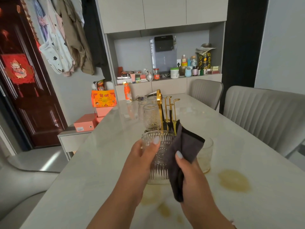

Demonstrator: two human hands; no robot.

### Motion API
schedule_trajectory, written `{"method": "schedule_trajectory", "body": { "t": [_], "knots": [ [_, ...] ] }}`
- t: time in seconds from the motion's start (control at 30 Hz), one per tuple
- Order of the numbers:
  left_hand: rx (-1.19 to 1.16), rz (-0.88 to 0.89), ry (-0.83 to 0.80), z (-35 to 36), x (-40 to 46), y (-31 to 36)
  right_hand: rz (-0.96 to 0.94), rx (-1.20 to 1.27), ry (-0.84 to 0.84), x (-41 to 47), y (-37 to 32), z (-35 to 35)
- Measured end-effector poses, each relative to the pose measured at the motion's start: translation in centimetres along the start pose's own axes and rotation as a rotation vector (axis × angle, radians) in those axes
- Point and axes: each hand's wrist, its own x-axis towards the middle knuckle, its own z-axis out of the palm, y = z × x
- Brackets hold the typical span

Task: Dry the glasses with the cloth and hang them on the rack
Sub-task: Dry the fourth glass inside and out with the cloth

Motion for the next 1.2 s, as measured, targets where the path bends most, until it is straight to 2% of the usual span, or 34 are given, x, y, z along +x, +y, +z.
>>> {"method": "schedule_trajectory", "body": {
  "t": [0.13, 0.2, 0.27, 0.37, 0.47, 0.6, 0.7, 0.77, 0.8, 0.9, 0.97, 1.03, 1.1, 1.13, 1.2],
  "knots": [
    [-0.055, -0.013, 0.048, 0.4, -0.8, 0.3, -0.239, -0.349, -0.028, -0.9, 0.9, 0.3],
    [-0.083, -0.019, 0.037, 0.7, -1.0, 0.2, -0.310, -0.422, -0.024, -0.7, 0.9, 0.4],
    [-0.147, -0.025, 0.019, 0.8, -1.0, 0.0, -0.283, -0.330, -0.004, -0.1, 0.6, -0.1],
    [-0.295, -0.062, -0.095, 0.8, -0.9, -0.3, -0.012, -0.042, 0.029, 0.4, 0.0, -0.6],
    [-0.354, -0.049, -0.201, 0.5, -1.0, -0.5, 0.147, 0.216, -0.022, 0.4, -0.6, -0.7],
    [-0.288, -0.024, -0.264, 0.3, -1.1, -0.2, 0.127, 0.421, -0.142, 0.0, -0.9, -0.3],
    [-0.088, 0.048, -0.082, 0.5, -0.8, -0.4, 0.094, 0.443, -0.053, 0.1, 0.1, -0.6],
    [0.026, 0.109, 0.052, 1.0, -1.1, -0.7, 0.063, 0.332, 0.060, 0.0, 0.7, -0.6],
    [0.046, 0.148, 0.062, 1.2, -1.6, -0.8, 0.027, 0.263, 0.111, -0.1, 0.9, -0.6],
    [-0.027, 0.185, -0.011, 1.7, -1.8, -1.3, -0.058, 0.049, 0.140, -0.6, 0.6, -0.4],
    [-0.134, 0.153, -0.078, 1.3, -1.4, -1.2, -0.019, 0.024, 0.101, -0.4, 0.0, -0.6],
    [-0.242, 0.109, -0.194, 0.9, -1.1, -0.9, 0.081, 0.166, 0.009, -0.1, -0.9, -0.7],
    [-0.246, 0.060, -0.300, 0.8, -1.0, -0.7, 0.156, 0.348, -0.041, 0.1, -1.4, -0.5],
    [-0.198, 0.046, -0.300, 0.8, -1.0, -0.6, 0.153, 0.387, -0.037, 0.1, -1.4, -0.5],
    [-0.103, 0.057, -0.191, 0.9, -0.7, -0.6, 0.109, 0.413, 0.024, 0.1, -1.2, -0.8]
  ]
}}
